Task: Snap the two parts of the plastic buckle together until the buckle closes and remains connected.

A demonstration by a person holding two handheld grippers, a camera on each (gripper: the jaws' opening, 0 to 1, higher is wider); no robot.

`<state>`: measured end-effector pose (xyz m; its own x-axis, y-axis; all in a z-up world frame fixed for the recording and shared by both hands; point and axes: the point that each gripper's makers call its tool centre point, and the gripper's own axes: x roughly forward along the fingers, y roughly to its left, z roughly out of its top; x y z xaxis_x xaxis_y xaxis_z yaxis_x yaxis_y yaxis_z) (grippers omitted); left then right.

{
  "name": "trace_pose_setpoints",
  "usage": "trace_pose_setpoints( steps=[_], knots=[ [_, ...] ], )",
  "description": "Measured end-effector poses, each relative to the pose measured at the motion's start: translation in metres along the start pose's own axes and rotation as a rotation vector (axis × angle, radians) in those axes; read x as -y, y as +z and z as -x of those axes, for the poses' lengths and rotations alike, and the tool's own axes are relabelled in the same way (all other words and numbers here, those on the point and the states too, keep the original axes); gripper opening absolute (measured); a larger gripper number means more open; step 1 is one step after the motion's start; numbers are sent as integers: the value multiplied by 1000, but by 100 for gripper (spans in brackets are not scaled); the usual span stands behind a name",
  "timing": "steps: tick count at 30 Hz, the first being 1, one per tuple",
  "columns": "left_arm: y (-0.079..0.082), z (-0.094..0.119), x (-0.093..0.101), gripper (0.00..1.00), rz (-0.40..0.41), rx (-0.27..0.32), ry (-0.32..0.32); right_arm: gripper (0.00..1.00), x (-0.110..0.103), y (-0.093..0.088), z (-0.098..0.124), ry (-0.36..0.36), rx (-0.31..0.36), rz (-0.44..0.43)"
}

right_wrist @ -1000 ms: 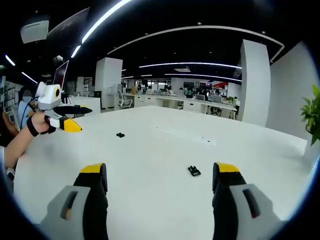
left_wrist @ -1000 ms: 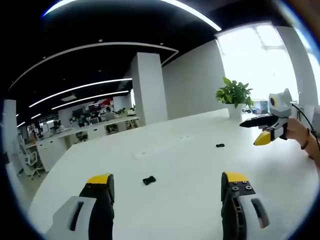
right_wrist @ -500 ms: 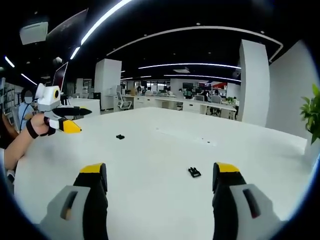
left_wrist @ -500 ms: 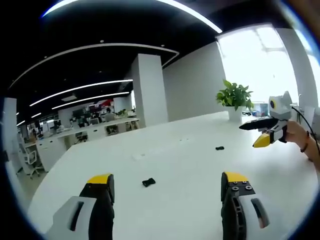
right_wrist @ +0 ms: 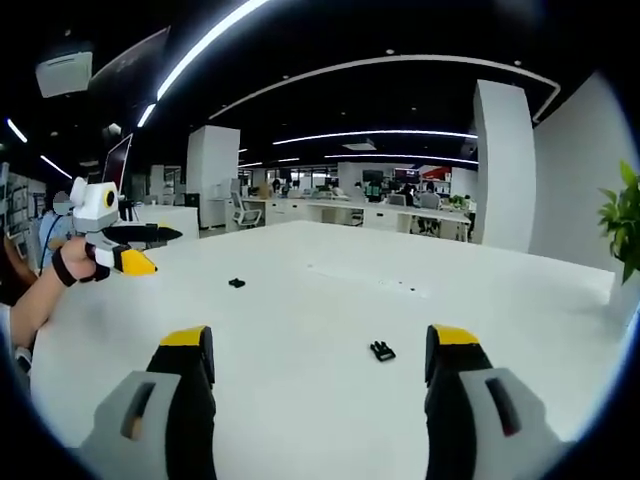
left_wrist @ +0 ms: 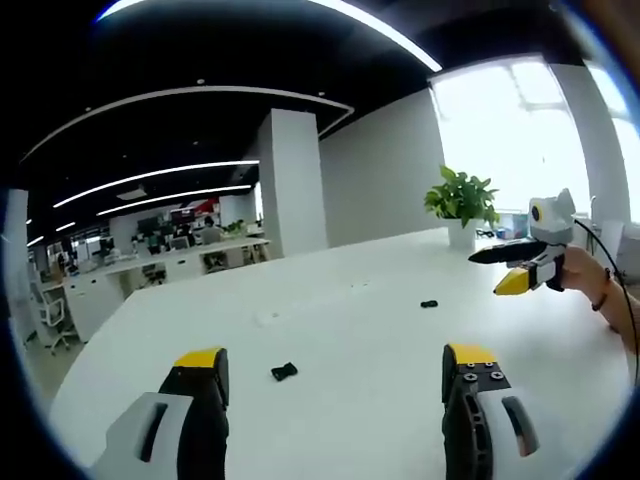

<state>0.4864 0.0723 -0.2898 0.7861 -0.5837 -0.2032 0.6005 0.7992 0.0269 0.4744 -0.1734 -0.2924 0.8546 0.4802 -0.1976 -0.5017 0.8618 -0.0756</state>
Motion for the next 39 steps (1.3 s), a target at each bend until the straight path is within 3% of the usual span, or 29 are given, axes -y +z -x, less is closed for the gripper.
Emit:
trace_pose_setpoints(
  steps=[5, 11, 27, 39],
  knots=[
    [-5, -4, -1, 89, -10, -23, 0, 87, -2, -1, -3, 8, -7, -3],
    [1, -7, 3, 88, 50, -15, -36, 87, -10, 5, -3, 31, 13, -18],
    [15, -9, 9, 88, 31, 1, -39, 87, -11, 11, -10, 40, 8, -1],
    [16, -11, 6, 87, 28, -7, -33, 87, -12, 13, -12, 43, 2, 8]
  ],
)
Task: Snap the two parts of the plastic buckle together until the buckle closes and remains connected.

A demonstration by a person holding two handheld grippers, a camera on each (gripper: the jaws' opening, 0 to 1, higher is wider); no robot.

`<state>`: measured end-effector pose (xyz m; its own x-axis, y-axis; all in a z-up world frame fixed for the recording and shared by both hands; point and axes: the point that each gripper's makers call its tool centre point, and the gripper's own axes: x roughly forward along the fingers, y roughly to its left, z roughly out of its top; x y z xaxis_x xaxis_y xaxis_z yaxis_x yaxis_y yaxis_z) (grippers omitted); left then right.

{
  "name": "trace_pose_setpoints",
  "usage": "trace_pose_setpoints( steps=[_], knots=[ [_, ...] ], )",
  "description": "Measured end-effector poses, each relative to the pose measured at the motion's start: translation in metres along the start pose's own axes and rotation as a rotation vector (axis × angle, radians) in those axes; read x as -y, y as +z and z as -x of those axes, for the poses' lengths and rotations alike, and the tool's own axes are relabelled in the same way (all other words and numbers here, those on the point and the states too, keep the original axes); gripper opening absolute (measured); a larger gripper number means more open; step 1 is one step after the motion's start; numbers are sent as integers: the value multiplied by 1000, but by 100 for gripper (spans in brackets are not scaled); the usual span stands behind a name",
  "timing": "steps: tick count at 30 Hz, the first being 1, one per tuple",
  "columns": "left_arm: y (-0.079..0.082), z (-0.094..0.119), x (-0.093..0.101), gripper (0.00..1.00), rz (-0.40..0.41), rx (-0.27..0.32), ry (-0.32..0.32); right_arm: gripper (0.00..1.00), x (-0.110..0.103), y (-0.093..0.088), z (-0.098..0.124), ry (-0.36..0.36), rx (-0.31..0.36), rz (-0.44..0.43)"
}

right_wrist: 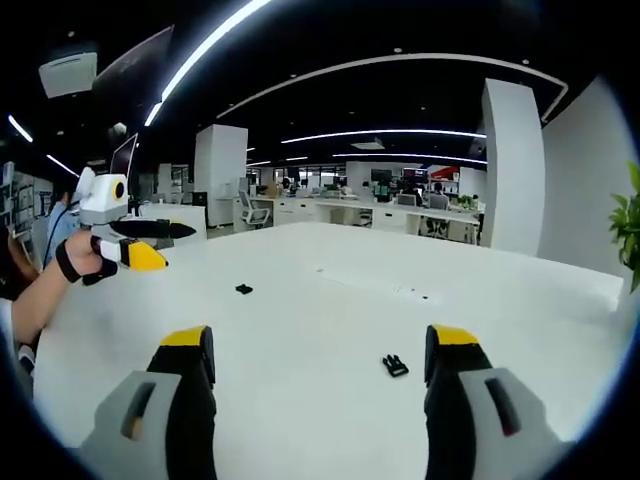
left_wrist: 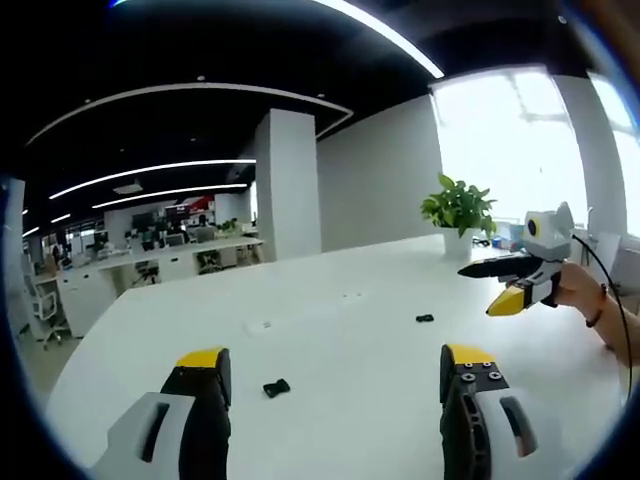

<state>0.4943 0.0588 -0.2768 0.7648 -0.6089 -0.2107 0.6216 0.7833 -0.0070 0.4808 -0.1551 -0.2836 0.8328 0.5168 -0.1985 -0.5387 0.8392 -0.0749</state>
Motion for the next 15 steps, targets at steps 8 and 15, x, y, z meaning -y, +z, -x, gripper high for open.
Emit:
trace_pose_setpoints(
  steps=[8, 15],
  knots=[
    [-2, -5, 1, 87, 9, -6, 0, 87, -6, 8, -6, 13, 14, -6],
    [-2, -6, -2, 86, -33, -14, 27, 87, -10, 6, -10, 21, 5, -4]
  ],
)
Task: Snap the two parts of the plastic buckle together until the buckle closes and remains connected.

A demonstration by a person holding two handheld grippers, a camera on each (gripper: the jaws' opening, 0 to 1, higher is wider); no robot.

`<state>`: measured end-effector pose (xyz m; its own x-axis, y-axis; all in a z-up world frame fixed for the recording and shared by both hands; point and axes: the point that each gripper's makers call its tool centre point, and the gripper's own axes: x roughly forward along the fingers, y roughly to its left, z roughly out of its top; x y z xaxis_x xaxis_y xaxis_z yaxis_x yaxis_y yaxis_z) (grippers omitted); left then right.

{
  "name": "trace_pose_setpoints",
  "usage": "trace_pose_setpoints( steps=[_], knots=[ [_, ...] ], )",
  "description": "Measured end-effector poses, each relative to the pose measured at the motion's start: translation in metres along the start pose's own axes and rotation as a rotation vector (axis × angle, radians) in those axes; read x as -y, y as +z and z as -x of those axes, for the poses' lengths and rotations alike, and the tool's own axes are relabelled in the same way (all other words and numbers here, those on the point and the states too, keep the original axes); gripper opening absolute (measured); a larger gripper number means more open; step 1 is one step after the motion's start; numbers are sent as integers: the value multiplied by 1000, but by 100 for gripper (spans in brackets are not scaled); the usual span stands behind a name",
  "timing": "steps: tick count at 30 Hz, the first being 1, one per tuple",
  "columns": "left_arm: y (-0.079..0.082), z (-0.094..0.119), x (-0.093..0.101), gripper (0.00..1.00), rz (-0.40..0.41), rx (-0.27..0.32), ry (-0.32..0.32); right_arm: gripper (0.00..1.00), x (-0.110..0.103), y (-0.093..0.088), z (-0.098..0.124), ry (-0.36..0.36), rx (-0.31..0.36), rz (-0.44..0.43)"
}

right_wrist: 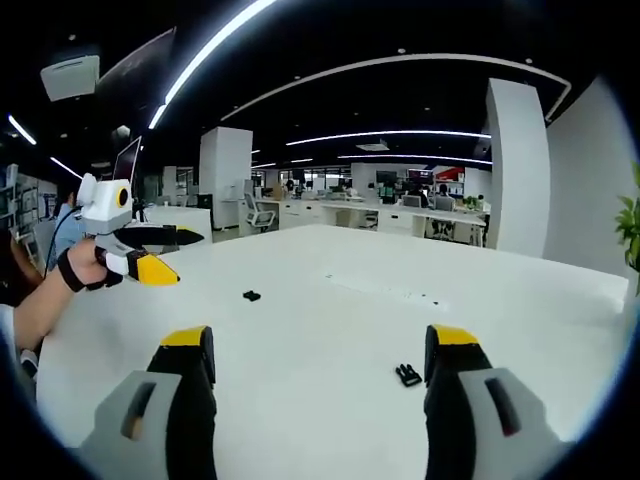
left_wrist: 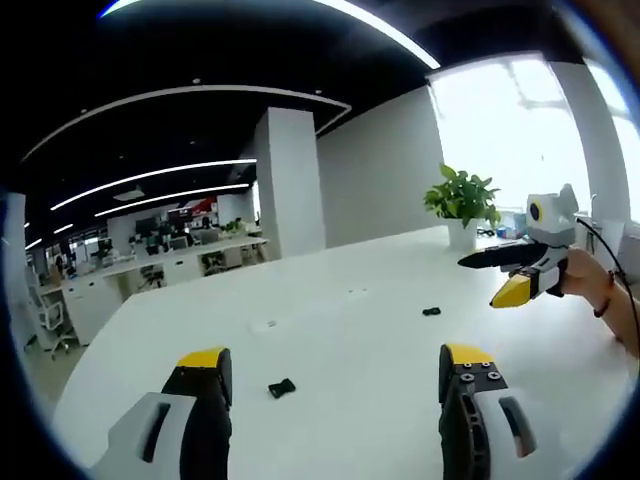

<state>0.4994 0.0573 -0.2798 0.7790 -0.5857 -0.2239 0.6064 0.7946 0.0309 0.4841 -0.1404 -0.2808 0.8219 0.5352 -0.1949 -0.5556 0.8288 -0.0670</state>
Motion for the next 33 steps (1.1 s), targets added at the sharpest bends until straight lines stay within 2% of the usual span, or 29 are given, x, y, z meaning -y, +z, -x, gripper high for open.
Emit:
trace_pose_setpoints(
  steps=[24, 28, 33],
  knots=[
    [2, 0, -1, 86, 13, 3, -6, 86, 7, 5, -1, -12, 10, -5],
    [4, -1, 0, 86, 47, 19, -21, 86, 7, 4, -2, -7, 8, -11],
    [4, -4, -1, 86, 39, 6, -17, 86, 10, 4, -4, -9, 4, -10]
  ],
)
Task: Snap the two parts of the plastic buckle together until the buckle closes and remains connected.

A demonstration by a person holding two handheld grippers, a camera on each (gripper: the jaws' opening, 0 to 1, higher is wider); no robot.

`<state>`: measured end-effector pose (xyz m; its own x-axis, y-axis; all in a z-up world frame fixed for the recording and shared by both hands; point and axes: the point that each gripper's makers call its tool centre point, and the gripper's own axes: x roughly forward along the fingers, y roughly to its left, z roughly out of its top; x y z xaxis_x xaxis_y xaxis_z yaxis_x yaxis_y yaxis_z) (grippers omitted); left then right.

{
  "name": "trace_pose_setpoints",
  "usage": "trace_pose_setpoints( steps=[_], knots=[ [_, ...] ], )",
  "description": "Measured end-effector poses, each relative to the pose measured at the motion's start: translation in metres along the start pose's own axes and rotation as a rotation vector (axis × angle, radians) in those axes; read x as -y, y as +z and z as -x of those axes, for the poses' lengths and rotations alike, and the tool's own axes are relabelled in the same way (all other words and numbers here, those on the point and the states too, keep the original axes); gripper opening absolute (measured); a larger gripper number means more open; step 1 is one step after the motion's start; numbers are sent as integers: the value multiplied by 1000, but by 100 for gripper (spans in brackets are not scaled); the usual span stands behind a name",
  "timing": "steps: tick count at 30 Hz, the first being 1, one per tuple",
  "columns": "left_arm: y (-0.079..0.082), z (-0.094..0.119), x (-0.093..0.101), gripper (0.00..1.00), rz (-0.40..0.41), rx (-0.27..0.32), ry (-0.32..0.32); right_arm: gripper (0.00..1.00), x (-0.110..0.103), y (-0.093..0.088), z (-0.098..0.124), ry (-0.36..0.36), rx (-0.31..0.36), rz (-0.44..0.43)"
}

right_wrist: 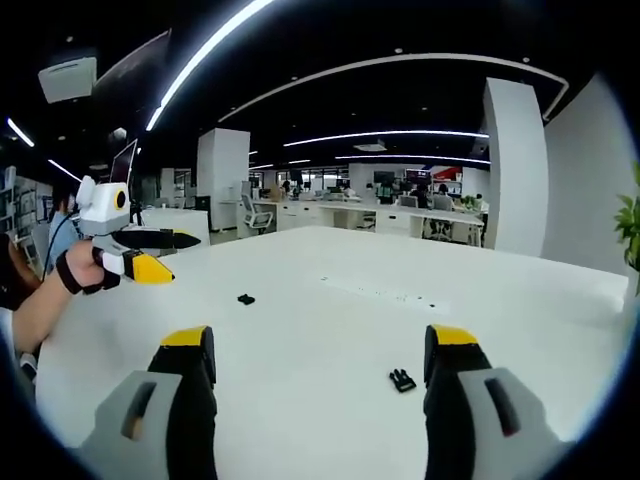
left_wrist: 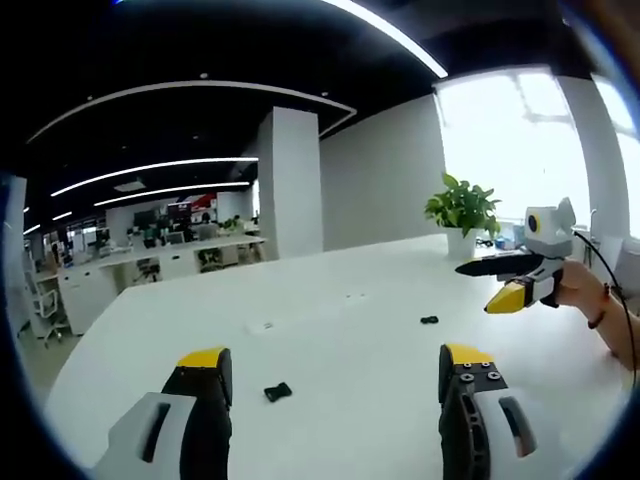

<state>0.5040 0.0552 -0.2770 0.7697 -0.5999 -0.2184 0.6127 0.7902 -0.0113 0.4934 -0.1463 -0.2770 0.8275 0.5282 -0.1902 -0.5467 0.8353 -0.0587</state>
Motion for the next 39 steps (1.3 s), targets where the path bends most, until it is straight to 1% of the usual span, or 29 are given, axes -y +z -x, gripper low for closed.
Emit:
trace_pose_setpoints(
  steps=[11, 14, 19, 26, 29, 35, 39],
  knots=[
    [-3, -3, 0, 86, 11, -5, -8, 85, 3, -1, -3, -3, -13, -4],
    [-1, -2, -1, 86, 18, 7, -20, 85, 3, -1, -4, -2, -16, -5],
    [-1, -1, -5, 87, 29, 9, -5, 85, 4, -1, -5, -4, -18, 1],
    [2, 0, -7, 87, 23, 13, -2, 85, 6, 3, -6, -6, -15, 0],
    [3, 0, -7, 87, 24, 16, -4, 85, 6, 5, -7, -3, -4, -12],
    [-2, -3, -8, 87, 20, 2, -3, 84, 8, 4, -10, -3, -4, -16],
    [-2, -3, -11, 87, 28, 8, 0, 84, 9, 4, -10, -5, -9, -12]
  ],
)
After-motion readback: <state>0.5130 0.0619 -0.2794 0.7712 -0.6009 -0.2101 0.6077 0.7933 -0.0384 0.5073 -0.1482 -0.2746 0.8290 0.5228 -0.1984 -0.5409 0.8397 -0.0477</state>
